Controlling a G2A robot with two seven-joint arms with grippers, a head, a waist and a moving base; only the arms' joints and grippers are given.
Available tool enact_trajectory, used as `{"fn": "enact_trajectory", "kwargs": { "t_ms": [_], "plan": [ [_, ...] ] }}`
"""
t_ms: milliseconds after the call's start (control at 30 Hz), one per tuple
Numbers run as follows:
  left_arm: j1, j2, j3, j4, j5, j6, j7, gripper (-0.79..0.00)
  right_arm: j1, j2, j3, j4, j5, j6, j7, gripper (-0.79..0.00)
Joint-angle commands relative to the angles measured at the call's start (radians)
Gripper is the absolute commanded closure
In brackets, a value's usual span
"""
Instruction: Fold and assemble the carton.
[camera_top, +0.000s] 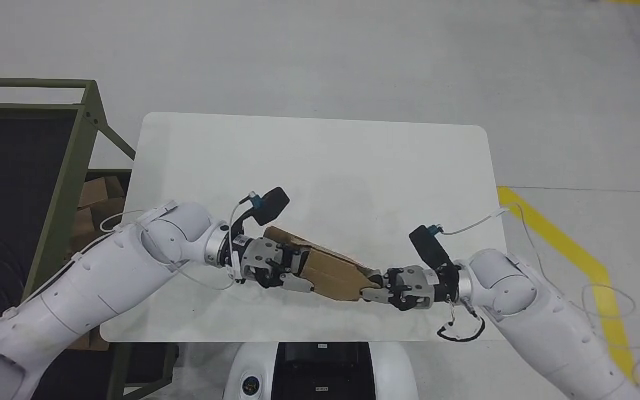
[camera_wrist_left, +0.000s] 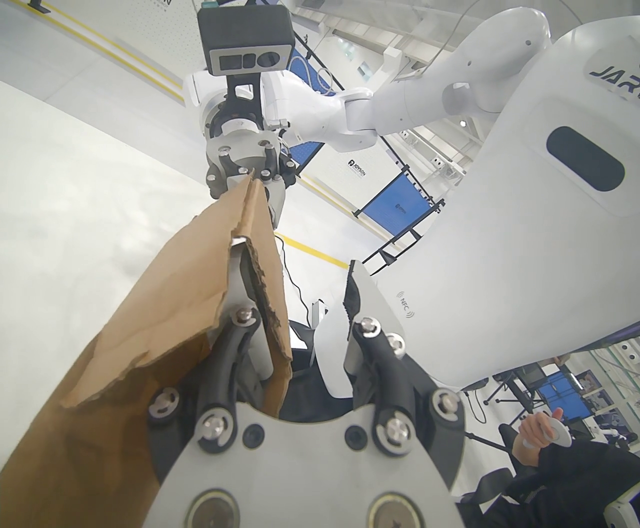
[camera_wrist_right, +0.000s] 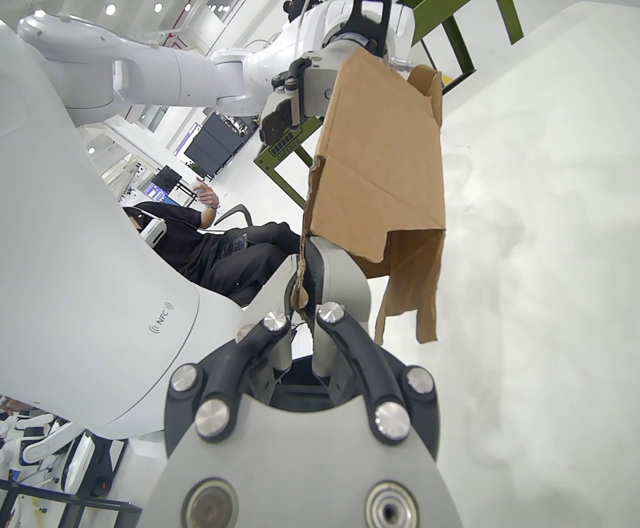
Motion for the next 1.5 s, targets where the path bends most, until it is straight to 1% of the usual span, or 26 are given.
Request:
{"fn": "enact_trajectory", "kwargs": {
  "t_ms": [0,333,400,467,500,533,600,633,767,833,933,967,1000,1033,1067,1100,1333,1467],
  "plan": [
    [0.001,-0.001,-0.001,0.001,0.001,0.000,0.000,-0.345,0.002,0.000,-0.001,-0.003,-0.003,0.000,0.002,0.000],
    [0.002,-0.005,-0.002,0.007,0.010,0.000,0.000,-0.286,0.006,0.001,-0.007,-0.008,-0.015,0.000,-0.007,0.000],
    [0.001,-0.006,-0.002,0.006,0.012,0.000,0.000,-0.234,0.007,0.002,-0.007,-0.008,-0.017,0.000,-0.010,0.000],
    [0.000,-0.007,-0.001,0.006,0.012,0.000,0.000,-0.219,0.007,0.002,-0.007,-0.007,-0.019,0.000,-0.012,0.000],
    [0.000,-0.007,-0.001,0.007,0.012,0.000,0.000,-0.197,0.008,0.002,-0.007,-0.007,-0.020,0.000,-0.012,0.000],
    [0.000,-0.007,0.000,0.008,0.012,0.000,0.000,-0.157,0.008,0.002,-0.007,-0.007,-0.021,0.000,-0.014,0.000],
    [-0.001,-0.008,0.001,0.010,0.013,0.000,0.000,-0.123,0.007,0.003,-0.007,-0.007,-0.023,0.000,-0.018,0.000],
    [-0.002,-0.008,0.001,0.010,0.014,0.000,0.000,-0.086,0.007,0.003,-0.007,-0.007,-0.024,0.000,-0.019,0.000],
    [-0.002,-0.009,0.001,0.011,0.015,0.000,0.000,-0.049,0.008,0.004,-0.009,-0.009,-0.026,0.000,-0.023,0.000],
    [-0.002,-0.009,0.001,0.014,0.015,0.000,0.000,-0.009,0.009,0.004,-0.010,-0.010,-0.029,0.000,-0.025,0.000],
    [-0.001,-0.009,-0.002,0.017,0.013,0.000,0.000,0.000,0.009,0.004,-0.011,-0.010,-0.032,0.000,-0.028,0.000],
    [0.000,-0.009,-0.003,0.018,0.012,0.000,0.000,0.000,0.010,0.004,-0.011,-0.010,-0.032,0.000,-0.029,-0.114],
    [0.001,-0.010,-0.005,0.021,0.010,0.000,0.000,0.000,0.010,0.005,-0.010,-0.009,-0.033,0.000,-0.031,-0.271],
    [0.002,-0.010,-0.007,0.024,0.007,0.000,0.000,0.000,0.010,0.005,-0.010,-0.009,-0.035,0.000,-0.033,-0.372],
    [0.003,-0.011,-0.009,0.026,0.006,0.000,0.000,0.000,0.009,0.005,-0.011,-0.009,-0.035,0.000,-0.034,-0.588],
    [0.004,-0.011,-0.010,0.028,0.003,0.000,0.000,0.000,0.009,0.005,-0.011,-0.009,-0.035,0.000,-0.034,-0.785],
    [0.005,-0.022,-0.016,0.048,-0.020,0.000,0.000,0.000,-0.014,0.011,0.010,-0.024,-0.056,0.000,-0.057,-0.785],
    [0.016,-0.026,-0.038,0.058,-0.016,0.000,0.000,0.000,-0.053,0.017,0.064,-0.037,-0.127,0.000,-0.126,-0.785]
  ]
}}
